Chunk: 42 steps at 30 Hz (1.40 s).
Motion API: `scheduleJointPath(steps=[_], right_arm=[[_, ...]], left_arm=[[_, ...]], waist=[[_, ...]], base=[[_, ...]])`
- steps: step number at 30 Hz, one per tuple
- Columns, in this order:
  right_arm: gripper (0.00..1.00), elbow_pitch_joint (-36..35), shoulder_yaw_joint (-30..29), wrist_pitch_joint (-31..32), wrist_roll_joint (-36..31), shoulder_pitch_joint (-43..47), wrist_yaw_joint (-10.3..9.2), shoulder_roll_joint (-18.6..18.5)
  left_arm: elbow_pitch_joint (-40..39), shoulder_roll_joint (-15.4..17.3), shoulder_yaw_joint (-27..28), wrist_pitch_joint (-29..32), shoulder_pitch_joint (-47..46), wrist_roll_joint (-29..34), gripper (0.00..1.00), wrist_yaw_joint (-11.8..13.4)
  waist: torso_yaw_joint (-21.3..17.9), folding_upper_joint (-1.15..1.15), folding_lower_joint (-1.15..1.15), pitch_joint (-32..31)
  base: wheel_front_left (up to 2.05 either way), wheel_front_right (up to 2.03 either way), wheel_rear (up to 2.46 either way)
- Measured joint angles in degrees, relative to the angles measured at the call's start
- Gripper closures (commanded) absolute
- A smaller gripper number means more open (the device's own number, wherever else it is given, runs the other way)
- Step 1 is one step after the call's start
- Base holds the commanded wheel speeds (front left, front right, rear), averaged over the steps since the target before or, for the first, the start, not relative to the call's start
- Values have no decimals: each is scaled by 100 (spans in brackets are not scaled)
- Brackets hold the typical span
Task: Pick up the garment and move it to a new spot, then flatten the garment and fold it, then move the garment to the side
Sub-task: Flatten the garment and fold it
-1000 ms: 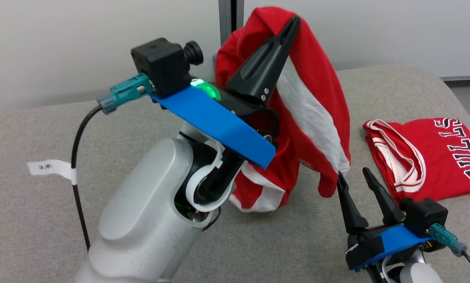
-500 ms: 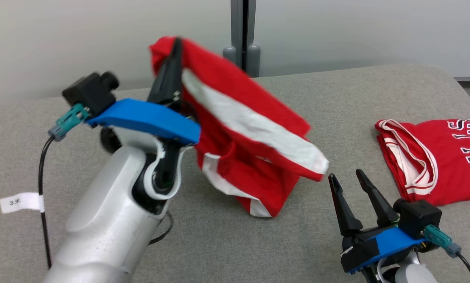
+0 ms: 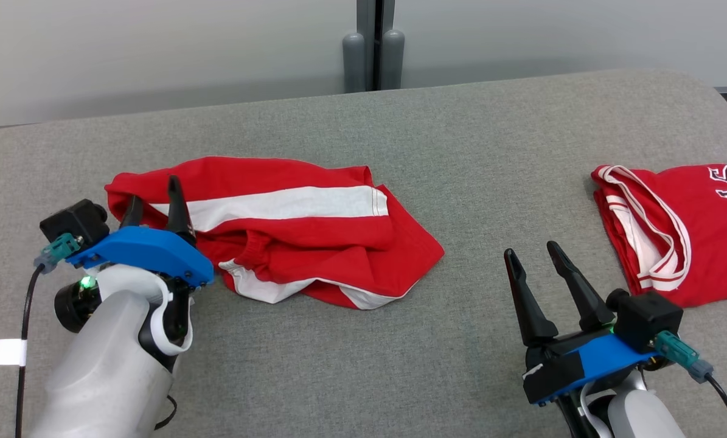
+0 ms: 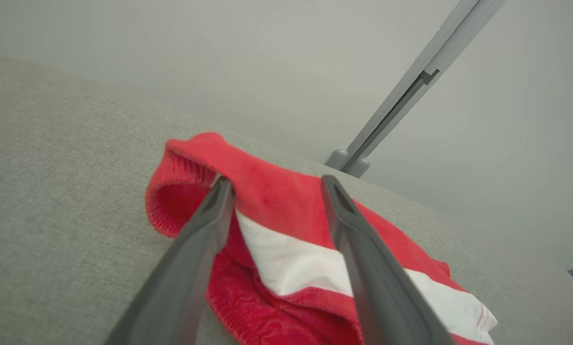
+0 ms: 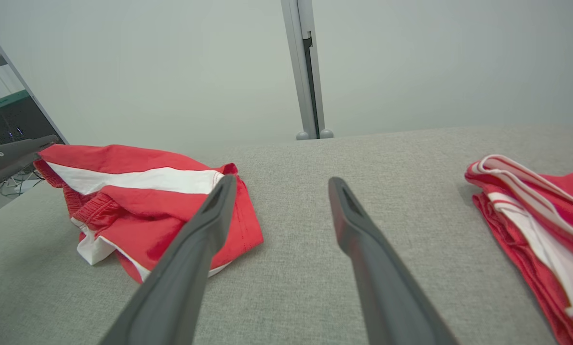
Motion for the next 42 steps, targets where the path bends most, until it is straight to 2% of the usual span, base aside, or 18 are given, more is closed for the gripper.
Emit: scheduleJointPath(steps=[6, 13, 17, 21, 26, 27, 28, 29, 33, 38, 42], right_arm=[[0, 25, -104, -10, -4, 16, 0, 0], [0, 14, -171, -9, -3, 107, 0, 0], [0, -15, -129, -11, 0, 104, 0, 0], [0, -14, -20, -25, 32, 57, 0, 2], [0, 27, 9, -74, 60, -10, 0, 1], [0, 45, -4, -76, 60, -12, 0, 1], [0, 58, -12, -78, 60, -13, 0, 0], [0, 69, -21, -84, 59, -13, 0, 0], [0, 81, -52, -109, 58, -12, 0, 0], [0, 83, -144, -116, 45, 38, 0, 1], [0, 48, -198, -66, -5, 81, 0, -1]], left_arm=[[-57, 83, -261, 246, 293, 69, 0, -190], [-1183, 258, -849, 901, 855, 291, 0, -189], [-1647, 535, -1170, 1189, 833, 658, 0, -9], [-1653, 673, -1366, 1481, 675, 877, 0, 78], [-1379, 684, -1479, 1723, 482, 933, 0, 68], [-1314, 679, -1489, 1781, 461, 923, 22, 63], [-1255, 667, -1485, 1829, 459, 894, 55, 63], [-1187, 662, -1483, 1875, 459, 855, 100, 64], [-1067, 652, -1290, 1749, 504, 666, 100, 110], [-1092, 563, -650, 934, 1046, 209, 100, 260], [-1202, 438, -147, 304, 1505, -209, 100, 244]], waist=[[42, 0, 0, -74], [103, 0, -1, -138], [114, 0, -1, -84], [30, 0, -1, 10], [-132, 0, -1, 94], [-157, 0, -1, 98], [-178, 0, -1, 99], [-197, 0, -1, 98], [-221, 0, -1, 69], [-128, 0, -1, -41], [-1, 0, -1, -116]], base=[[0, 0, 0], [0, 0, 0], [0, 0, 0], [0, 0, 0], [0, 0, 0], [0, 0, 0], [0, 0, 0], [0, 0, 0], [0, 0, 0], [0, 0, 0], [0, 0, 0]])
